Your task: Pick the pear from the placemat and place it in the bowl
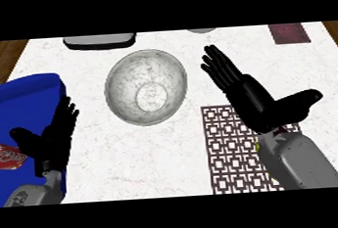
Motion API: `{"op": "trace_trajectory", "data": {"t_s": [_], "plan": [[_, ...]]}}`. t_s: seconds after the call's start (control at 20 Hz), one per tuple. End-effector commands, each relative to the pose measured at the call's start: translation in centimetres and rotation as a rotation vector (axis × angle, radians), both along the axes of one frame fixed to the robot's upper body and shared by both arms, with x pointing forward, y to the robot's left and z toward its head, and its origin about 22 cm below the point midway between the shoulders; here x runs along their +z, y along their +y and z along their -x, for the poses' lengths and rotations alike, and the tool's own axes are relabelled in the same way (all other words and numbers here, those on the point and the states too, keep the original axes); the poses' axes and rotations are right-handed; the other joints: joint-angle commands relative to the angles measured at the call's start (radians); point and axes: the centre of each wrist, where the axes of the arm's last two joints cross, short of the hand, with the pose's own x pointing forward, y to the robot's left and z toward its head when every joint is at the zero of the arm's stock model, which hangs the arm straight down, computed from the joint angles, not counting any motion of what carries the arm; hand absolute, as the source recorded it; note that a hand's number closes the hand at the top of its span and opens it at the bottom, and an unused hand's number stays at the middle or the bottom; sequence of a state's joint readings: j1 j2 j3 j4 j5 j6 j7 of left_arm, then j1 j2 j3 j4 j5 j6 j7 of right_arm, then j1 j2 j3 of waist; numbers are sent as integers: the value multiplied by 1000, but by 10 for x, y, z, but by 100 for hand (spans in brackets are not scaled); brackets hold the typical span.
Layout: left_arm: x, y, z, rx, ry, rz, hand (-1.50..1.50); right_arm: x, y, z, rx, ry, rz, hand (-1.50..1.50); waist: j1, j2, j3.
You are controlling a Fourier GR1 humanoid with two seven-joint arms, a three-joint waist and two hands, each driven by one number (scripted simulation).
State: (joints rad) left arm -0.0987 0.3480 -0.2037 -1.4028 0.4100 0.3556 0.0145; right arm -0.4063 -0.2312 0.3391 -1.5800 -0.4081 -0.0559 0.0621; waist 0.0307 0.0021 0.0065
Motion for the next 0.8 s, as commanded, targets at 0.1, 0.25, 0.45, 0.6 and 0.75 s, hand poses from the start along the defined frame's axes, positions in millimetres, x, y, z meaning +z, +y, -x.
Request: {"op": "trace_trajectory", "data": {"t_s": [0.1, 0.25, 0.45, 0.6, 0.75], "plan": [[43, 27, -18, 16, -200, -113, 0, -11, 37, 26, 455, 131, -41, -150, -8, -3, -5], [87, 32, -38, -16, -388, -202, 0, -29, 71, 54, 807, 237, -69, -150, 20, 6, -3], [78, 60, -18, 5, -352, -168, 0, -29, -25, 63, 396, -58, 318, -150, -53, -13, -6], [89, 76, -24, 2, -369, -184, 0, -27, -55, 81, 515, -159, 329, -150, -49, -7, -6], [94, 63, -30, -6, -363, -182, 0, 0, -79, 93, 546, -214, 394, -150, -50, -6, -6]]}}
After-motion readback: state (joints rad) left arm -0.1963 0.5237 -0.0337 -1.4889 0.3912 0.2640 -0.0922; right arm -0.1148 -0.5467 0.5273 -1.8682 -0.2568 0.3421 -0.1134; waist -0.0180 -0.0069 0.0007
